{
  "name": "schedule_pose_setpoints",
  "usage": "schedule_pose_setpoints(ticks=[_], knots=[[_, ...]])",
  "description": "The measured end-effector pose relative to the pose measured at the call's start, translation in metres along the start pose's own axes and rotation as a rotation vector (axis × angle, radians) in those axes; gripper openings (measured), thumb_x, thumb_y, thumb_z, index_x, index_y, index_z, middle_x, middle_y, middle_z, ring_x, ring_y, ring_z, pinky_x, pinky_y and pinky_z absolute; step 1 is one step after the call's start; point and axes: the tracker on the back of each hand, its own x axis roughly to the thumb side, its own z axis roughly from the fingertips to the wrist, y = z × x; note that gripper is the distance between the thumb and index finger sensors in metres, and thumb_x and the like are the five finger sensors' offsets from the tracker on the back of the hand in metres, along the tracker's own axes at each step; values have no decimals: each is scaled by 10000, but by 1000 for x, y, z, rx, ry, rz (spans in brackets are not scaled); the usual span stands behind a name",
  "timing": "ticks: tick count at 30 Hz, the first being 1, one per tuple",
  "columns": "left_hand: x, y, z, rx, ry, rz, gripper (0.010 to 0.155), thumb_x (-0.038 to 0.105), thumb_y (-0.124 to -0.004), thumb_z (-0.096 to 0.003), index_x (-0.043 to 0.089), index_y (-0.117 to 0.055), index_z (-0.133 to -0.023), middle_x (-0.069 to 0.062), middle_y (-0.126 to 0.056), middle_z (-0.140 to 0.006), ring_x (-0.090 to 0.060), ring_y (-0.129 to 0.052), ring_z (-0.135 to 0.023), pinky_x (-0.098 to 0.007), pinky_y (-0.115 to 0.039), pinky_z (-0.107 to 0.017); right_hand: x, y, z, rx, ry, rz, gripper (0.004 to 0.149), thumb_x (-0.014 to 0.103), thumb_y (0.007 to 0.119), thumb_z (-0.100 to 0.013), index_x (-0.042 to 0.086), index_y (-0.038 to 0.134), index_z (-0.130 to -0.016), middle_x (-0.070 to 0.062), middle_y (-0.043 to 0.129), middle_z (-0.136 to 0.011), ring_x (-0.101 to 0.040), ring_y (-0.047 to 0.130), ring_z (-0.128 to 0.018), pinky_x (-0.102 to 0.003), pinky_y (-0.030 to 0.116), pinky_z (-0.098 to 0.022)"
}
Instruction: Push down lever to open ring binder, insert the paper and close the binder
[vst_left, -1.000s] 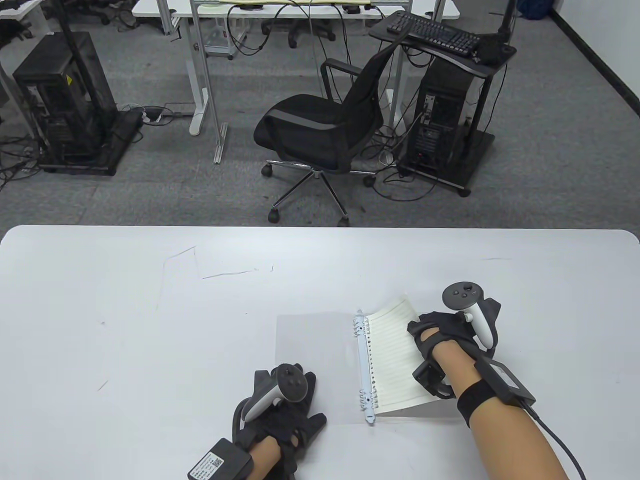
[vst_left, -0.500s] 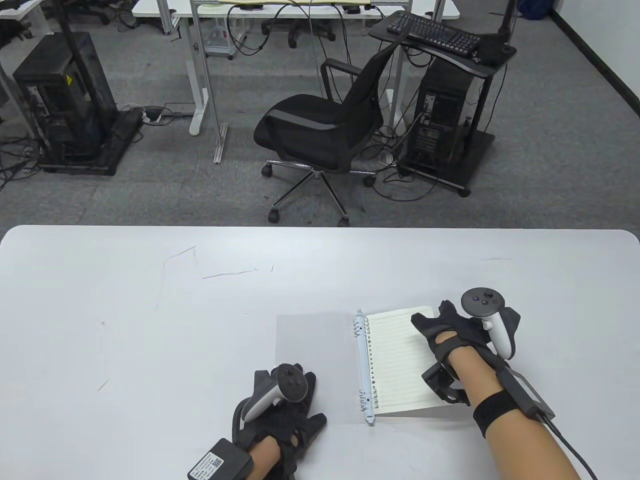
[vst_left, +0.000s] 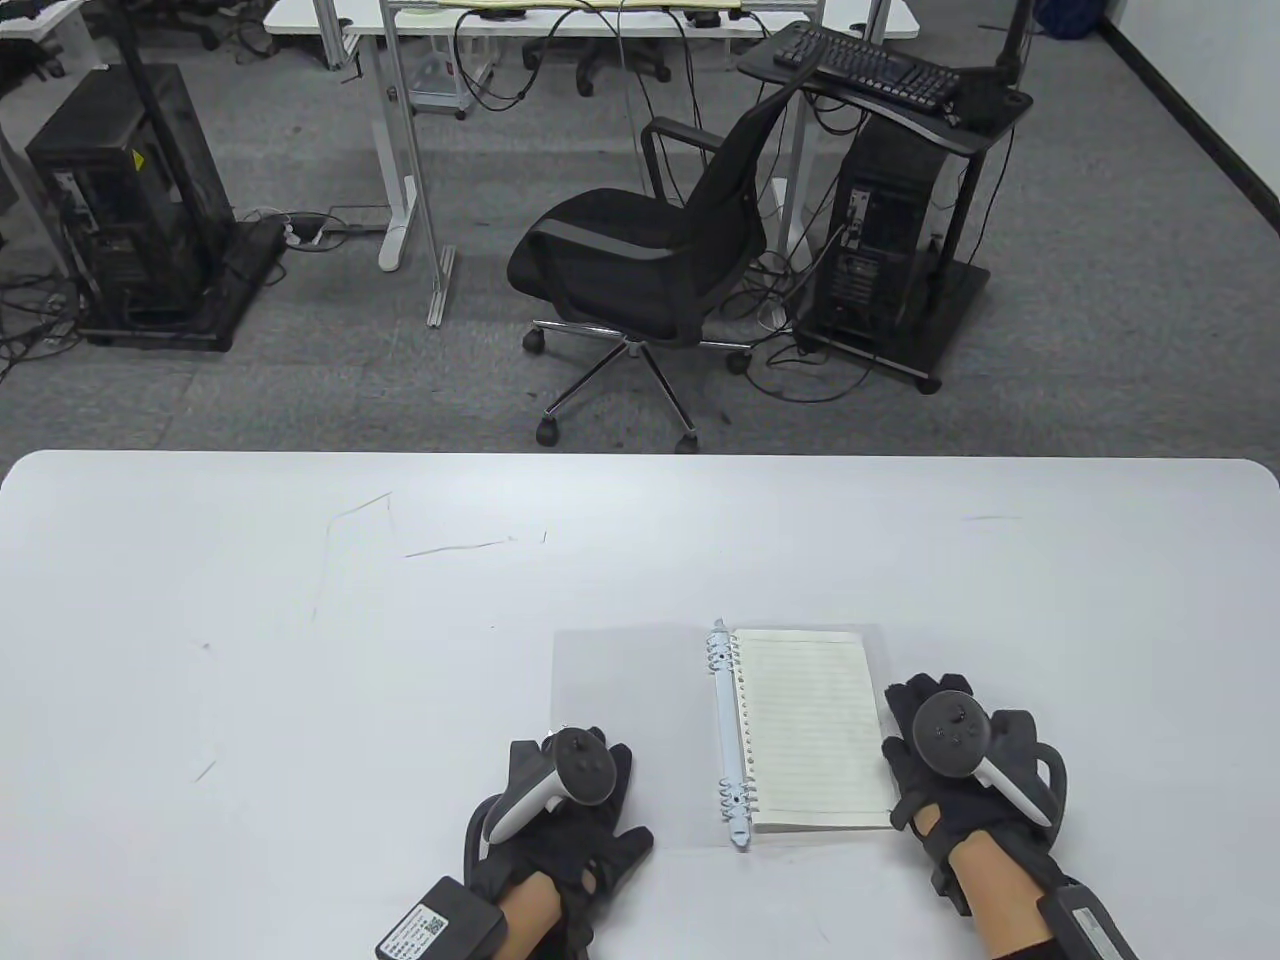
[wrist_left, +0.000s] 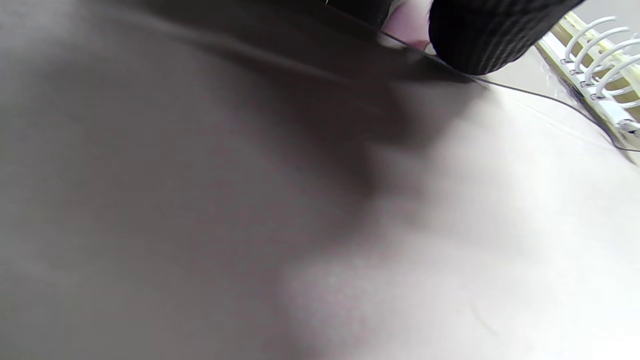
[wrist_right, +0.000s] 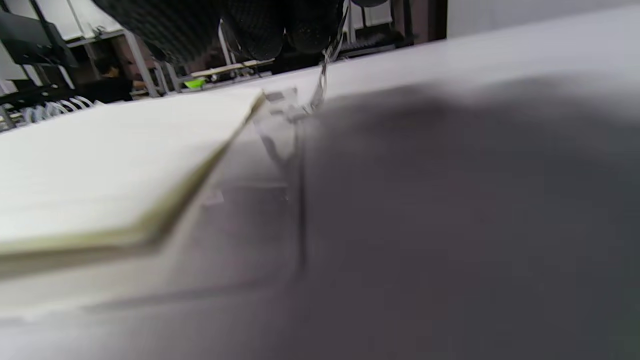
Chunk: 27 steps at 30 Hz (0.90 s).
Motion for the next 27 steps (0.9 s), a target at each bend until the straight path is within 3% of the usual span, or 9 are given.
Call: schedule_pose_setpoints(ticks=[3, 6, 9, 12, 15, 17, 27], knots=[[0, 0, 0, -1, 2, -1, 803, 634, -666, -477, 458, -92, -1010, 176, 126, -1077, -212, 199, -983, -505, 12, -674, -16, 13, -5, 125, 45, -84, 651, 420, 675, -528, 236, 437, -1105, -75, 285, -1213, -391, 180, -1051, -713, 262, -651], [-1, 1, 1, -5, -4, 15, 803, 631, -676, -479, 459, -103, -1014, 179, 119, -1082, -209, 196, -985, -502, 12, -676, -22, 13, -6, 147, 46, -197, 655, 412, 674, -532, 240, 415, -1108, -51, 220, -1213, -413, 126, -1040, -703, 216, -653], [-3, 9, 4, 35, -34, 82, 782, 619, -696, -480, 444, -180, -1041, 156, 48, -1121, -227, 141, -1015, -508, -24, -691, -23, 11, -8, 181, 45, -191, 653, 417, 665, -537, 239, 408, -1110, -50, 211, -1213, -414, 124, -1041, -702, 217, -654], [-12, 28, 11, 169, -31, 205, 762, 598, -727, -475, 402, -300, -1075, 135, 51, -1123, -254, 116, -1036, -518, -48, -707, -23, 11, -8, 194, 43, -203, 660, 420, 664, -539, 237, 395, -1112, -52, 194, -1212, -417, 111, -1039, -704, 204, -651], [-28, 45, 16, 326, 19, 280, 805, 552, -795, -477, 362, -297, -1080, 98, 121, -1091, -283, 127, -1038, -530, -50, -714, -24, 10, -8, 211, 39, -218, 667, 423, 662, -540, 233, 385, -1116, -49, 181, -1212, -419, 100, -1038, -704, 193, -648], [-38, 48, 13, 368, 70, 282, 866, 531, -855, -462, 339, -274, -1076, 64, 190, -1052, -308, 163, -1021, -543, -34, -710, -25, 10, -9, 216, 41, -232, 665, 423, 661, -541, 233, 389, -1116, -49, 183, -1213, -417, 102, -1039, -703, 192, -649], [-49, 37, -8, 282, 156, 266, 932, 582, -865, -418, 325, -238, -1057, 5, 255, -1014, -349, 191, -993, -557, -18, -696, -26, 9, -10, 234, 37, -244, 671, 425, 660, -541, 226, 382, -1119, -50, 173, -1213, -419, 92, -1037, -705, 182, -646]])
